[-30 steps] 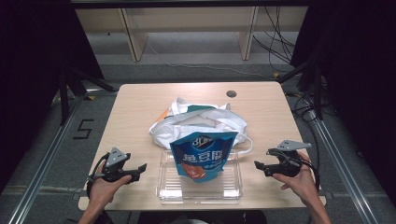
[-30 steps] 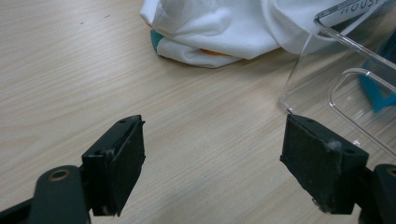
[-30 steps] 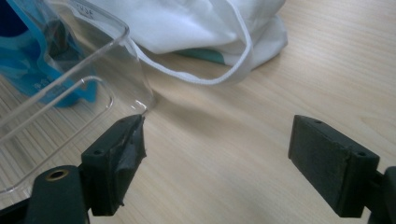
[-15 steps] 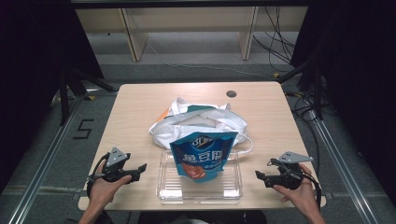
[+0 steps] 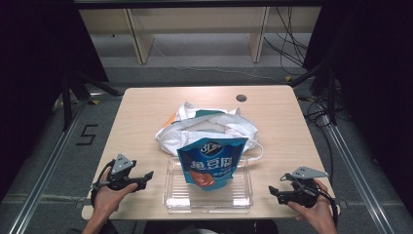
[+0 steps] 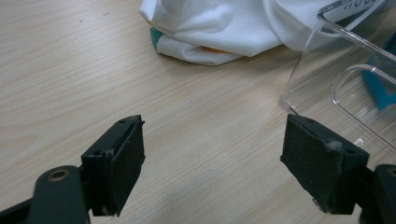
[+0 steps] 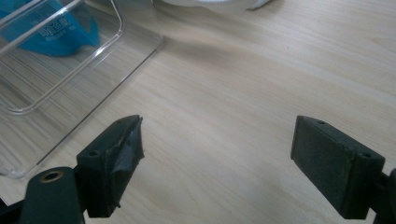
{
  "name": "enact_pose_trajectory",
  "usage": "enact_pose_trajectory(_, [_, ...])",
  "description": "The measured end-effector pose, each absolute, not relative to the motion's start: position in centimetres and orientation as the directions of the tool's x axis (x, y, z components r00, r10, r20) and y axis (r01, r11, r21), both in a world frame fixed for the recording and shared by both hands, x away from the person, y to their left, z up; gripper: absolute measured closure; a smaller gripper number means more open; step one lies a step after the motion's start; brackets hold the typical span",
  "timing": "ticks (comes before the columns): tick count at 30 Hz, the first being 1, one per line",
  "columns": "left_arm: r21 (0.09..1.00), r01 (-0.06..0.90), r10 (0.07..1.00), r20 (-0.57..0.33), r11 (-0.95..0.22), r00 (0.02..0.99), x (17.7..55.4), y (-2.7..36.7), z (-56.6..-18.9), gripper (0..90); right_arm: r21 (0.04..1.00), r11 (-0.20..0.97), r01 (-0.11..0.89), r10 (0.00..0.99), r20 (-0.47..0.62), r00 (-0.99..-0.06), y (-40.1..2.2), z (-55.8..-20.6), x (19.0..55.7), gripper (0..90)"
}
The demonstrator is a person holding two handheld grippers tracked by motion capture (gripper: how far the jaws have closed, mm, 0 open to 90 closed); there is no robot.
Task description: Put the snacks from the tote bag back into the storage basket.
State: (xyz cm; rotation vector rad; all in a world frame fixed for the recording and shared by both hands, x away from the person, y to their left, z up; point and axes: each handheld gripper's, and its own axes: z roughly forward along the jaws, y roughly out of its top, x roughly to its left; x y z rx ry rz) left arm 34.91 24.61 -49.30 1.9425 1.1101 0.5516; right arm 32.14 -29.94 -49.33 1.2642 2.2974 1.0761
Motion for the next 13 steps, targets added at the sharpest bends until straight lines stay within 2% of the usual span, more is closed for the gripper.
enact_pose_trajectory(9, [0.819,0.498,0.855,-0.020,-0.283,0.518,34.94,24.57,-49.29,20.5,0.711,0.330,0.621,0.833,0.091,-0.546,-29.78,-49.37,32.14,17.9])
enact_pose_trajectory(13, [0.817,0.500,0.853,-0.019,-0.288,0.522,34.98,24.58,-49.32,20.4,0.730,0.332,0.598,0.828,0.079,-0.556,-29.96,-49.48,32.34,18.0])
